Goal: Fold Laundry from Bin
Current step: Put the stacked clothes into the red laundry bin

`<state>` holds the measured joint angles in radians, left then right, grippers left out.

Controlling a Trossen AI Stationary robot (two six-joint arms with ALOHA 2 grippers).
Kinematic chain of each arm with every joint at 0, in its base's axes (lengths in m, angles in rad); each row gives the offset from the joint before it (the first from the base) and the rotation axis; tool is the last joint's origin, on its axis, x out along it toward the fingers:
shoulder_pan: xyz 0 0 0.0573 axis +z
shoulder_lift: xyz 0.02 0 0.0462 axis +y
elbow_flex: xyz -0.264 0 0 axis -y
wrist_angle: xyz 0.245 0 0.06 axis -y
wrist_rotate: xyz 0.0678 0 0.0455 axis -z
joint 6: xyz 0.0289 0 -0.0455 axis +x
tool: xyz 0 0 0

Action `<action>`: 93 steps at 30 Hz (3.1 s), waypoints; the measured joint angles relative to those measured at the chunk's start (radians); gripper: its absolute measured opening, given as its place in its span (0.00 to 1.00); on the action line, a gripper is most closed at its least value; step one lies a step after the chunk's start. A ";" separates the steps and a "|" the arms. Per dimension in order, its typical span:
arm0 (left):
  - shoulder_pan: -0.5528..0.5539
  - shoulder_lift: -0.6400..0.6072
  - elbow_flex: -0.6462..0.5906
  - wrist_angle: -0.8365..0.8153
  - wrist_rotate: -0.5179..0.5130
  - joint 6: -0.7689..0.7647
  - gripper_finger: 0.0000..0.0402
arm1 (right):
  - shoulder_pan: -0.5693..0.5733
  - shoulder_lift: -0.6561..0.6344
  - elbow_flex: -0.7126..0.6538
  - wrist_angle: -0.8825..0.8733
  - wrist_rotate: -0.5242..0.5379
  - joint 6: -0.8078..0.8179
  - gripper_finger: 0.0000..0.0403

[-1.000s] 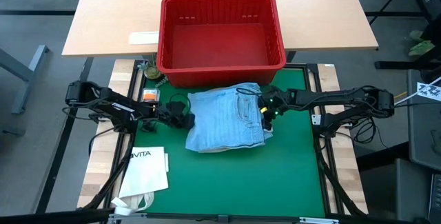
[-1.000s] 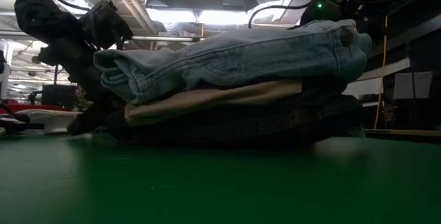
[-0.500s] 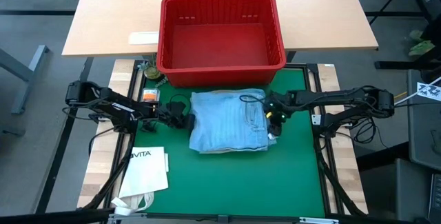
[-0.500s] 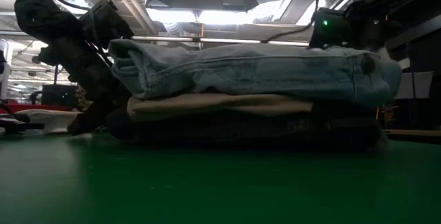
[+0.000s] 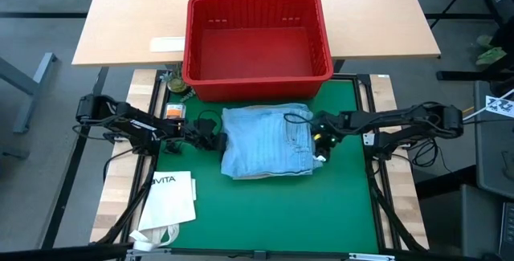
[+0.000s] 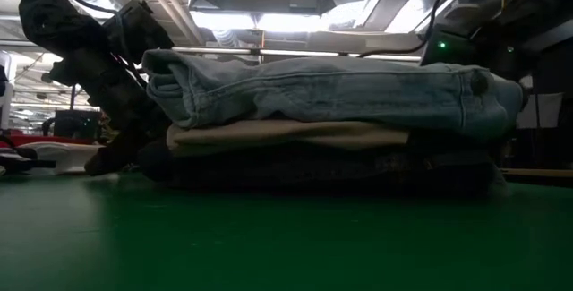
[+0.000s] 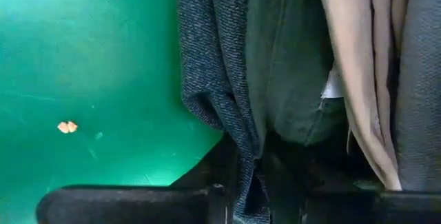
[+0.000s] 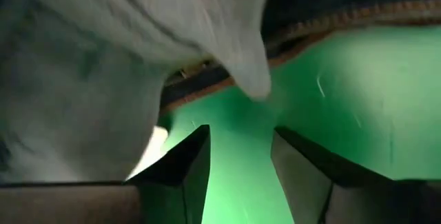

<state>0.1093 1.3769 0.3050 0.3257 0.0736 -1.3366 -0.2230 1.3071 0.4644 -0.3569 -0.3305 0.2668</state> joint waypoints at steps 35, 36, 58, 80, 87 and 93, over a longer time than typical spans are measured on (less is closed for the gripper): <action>-0.037 0.000 -0.002 0.023 -0.044 -0.041 0.14 | 0.001 0.127 -0.005 0.427 0.006 0.052 0.05; -0.039 0.000 -0.002 0.023 -0.047 -0.041 0.14 | 0.001 0.127 -0.005 0.444 0.005 0.052 0.03; -0.045 -0.099 0.059 0.134 0.002 -0.040 0.01 | 0.000 0.124 0.093 0.579 -0.151 0.097 0.03; -0.050 -0.151 0.176 0.120 0.063 0.087 0.01 | 0.000 0.120 0.218 0.568 -0.248 0.065 0.01; -0.048 -0.231 0.181 0.113 0.015 0.094 0.01 | 0.000 0.030 0.220 0.561 -0.212 0.053 0.02; -0.046 -0.263 0.205 0.133 -0.033 0.102 0.01 | 0.000 -0.027 0.222 0.556 -0.177 0.071 0.01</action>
<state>0.0630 1.1141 0.5098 0.4589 0.0409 -1.2342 -0.2230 1.2800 0.6865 0.1986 -0.5072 0.3375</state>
